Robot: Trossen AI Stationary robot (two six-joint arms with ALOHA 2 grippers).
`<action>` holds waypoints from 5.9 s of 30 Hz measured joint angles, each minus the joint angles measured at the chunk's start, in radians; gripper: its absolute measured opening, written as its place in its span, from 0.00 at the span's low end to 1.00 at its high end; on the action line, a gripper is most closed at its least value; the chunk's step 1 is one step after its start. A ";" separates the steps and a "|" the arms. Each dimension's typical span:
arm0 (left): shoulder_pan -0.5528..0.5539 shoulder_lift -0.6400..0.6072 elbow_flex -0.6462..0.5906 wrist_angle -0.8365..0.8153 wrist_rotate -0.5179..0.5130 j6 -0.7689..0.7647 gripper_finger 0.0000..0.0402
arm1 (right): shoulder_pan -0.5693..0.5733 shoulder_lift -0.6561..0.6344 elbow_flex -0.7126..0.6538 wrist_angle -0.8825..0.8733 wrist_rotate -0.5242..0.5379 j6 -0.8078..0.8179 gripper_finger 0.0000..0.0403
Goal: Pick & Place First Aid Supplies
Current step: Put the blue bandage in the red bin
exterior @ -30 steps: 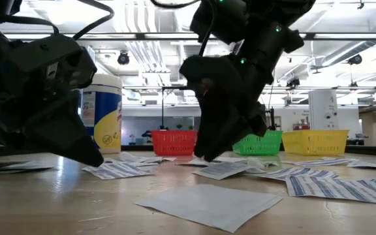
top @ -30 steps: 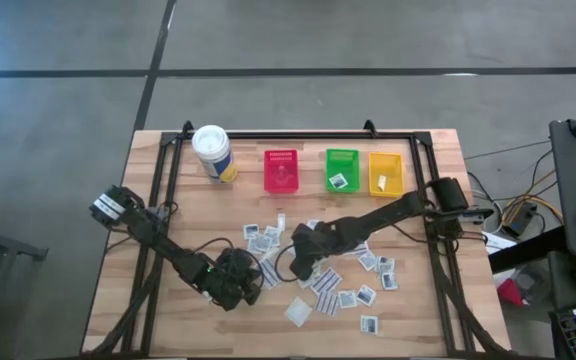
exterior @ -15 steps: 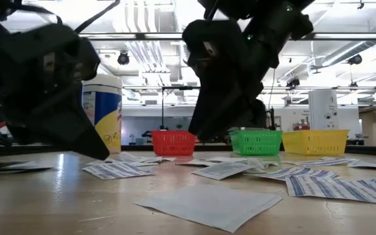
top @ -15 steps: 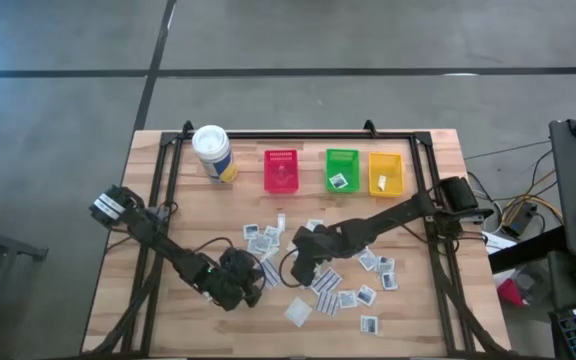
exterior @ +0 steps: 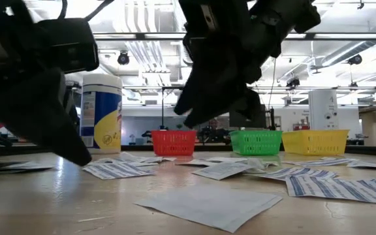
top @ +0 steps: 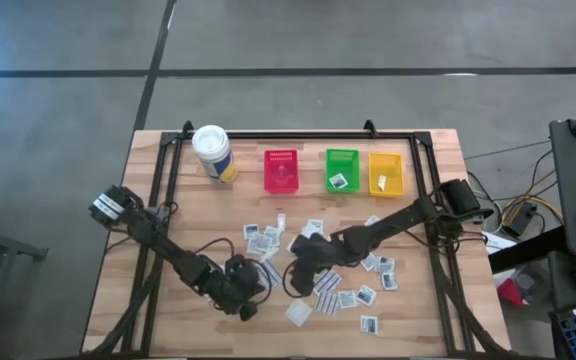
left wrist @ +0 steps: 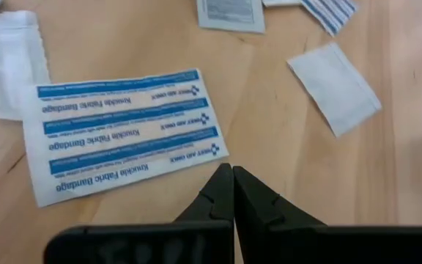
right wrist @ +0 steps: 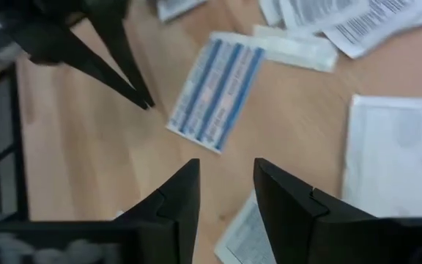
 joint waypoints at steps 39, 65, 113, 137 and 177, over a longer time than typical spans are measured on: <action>-0.002 0.004 -0.115 0.063 -0.117 -0.088 0.00 | -0.033 0.193 0.013 0.290 0.080 0.089 0.41; 0.025 0.097 -0.127 0.279 -0.161 0.024 0.00 | -0.031 0.194 -0.001 0.291 0.038 0.129 0.41; 0.022 0.117 -0.130 0.324 -0.151 -0.040 0.00 | 0.023 0.224 -0.005 0.194 -0.060 0.362 0.41; 0.022 0.119 -0.104 0.337 -0.144 0.020 0.00 | 0.020 0.224 -0.005 0.213 -0.075 0.324 0.19; 0.021 -0.098 -0.133 0.350 -0.156 0.205 0.00 | 0.021 0.168 -0.010 0.191 -0.076 0.105 0.02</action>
